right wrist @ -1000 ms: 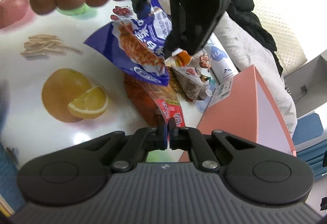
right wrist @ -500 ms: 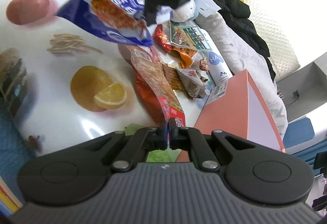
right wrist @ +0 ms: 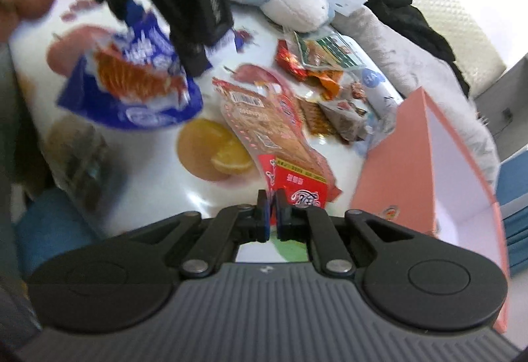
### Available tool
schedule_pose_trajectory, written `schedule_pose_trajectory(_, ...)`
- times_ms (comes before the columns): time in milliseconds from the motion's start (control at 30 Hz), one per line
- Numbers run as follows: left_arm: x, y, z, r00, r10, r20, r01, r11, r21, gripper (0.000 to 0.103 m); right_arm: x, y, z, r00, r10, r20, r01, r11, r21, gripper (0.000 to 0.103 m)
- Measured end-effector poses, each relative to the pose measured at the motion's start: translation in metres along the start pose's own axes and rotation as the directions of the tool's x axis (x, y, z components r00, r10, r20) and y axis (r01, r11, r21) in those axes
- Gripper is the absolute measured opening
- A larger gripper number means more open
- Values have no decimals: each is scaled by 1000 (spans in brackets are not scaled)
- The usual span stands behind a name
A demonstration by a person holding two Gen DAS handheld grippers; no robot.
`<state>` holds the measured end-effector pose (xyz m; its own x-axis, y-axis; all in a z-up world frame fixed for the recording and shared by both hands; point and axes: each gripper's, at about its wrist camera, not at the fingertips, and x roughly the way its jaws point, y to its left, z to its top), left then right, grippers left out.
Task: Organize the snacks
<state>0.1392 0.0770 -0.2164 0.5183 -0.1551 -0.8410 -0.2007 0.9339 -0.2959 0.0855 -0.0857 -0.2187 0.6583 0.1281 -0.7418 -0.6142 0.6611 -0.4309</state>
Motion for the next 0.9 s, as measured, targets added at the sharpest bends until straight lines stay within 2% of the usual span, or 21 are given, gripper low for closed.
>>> schedule_pose_trajectory(33,0,2,-1,1000,-1,0,1,1000,-4,54,-2,-2,1,1000,31,4,-31,999,23,17)
schedule_pose_trajectory(67,0,4,-1,1000,-2,0,2,1000,-9,54,-3,-4,2,998,67,10,-68,997,48,30)
schedule_pose_trajectory(100,0,6,-1,1000,-2,0,2,1000,-14,54,-4,-8,2,993,114,16,-115,990,84,38)
schedule_pose_trajectory(133,0,8,-1,1000,-1,1,1,1000,-19,54,-5,-14,2,986,166,22,-167,978,126,51)
schedule_pose_trajectory(233,1,14,-2,1000,-3,-1,3,999,-32,54,-7,-23,2,964,261,57,-267,941,207,53)
schedule_pose_trajectory(333,1,20,-3,1000,2,4,-2,999,-43,54,-7,-30,3,942,326,84,-337,911,240,54)
schedule_pose_trajectory(400,-1,25,-3,1000,8,11,-8,999,-51,54,-6,-33,6,936,337,104,-352,905,238,60)
schedule_pose_trajectory(433,-1,28,-3,1000,12,14,-12,998,-57,54,-4,-35,8,934,339,114,-357,903,240,69)
schedule_pose_trajectory(467,-2,31,-4,1000,16,18,-15,998,-64,54,-2,-39,9,931,343,123,-363,899,244,72)
schedule_pose_trajectory(600,-5,44,-5,999,25,22,-23,996,-92,54,16,-46,24,919,365,149,-391,889,237,73)
schedule_pose_trajectory(667,-5,50,-5,999,30,22,-28,994,-102,54,26,-48,32,918,368,147,-393,895,211,87)
schedule_pose_trajectory(900,-1,69,-5,999,31,13,-29,989,-143,54,64,-46,53,906,402,135,-421,892,167,88)
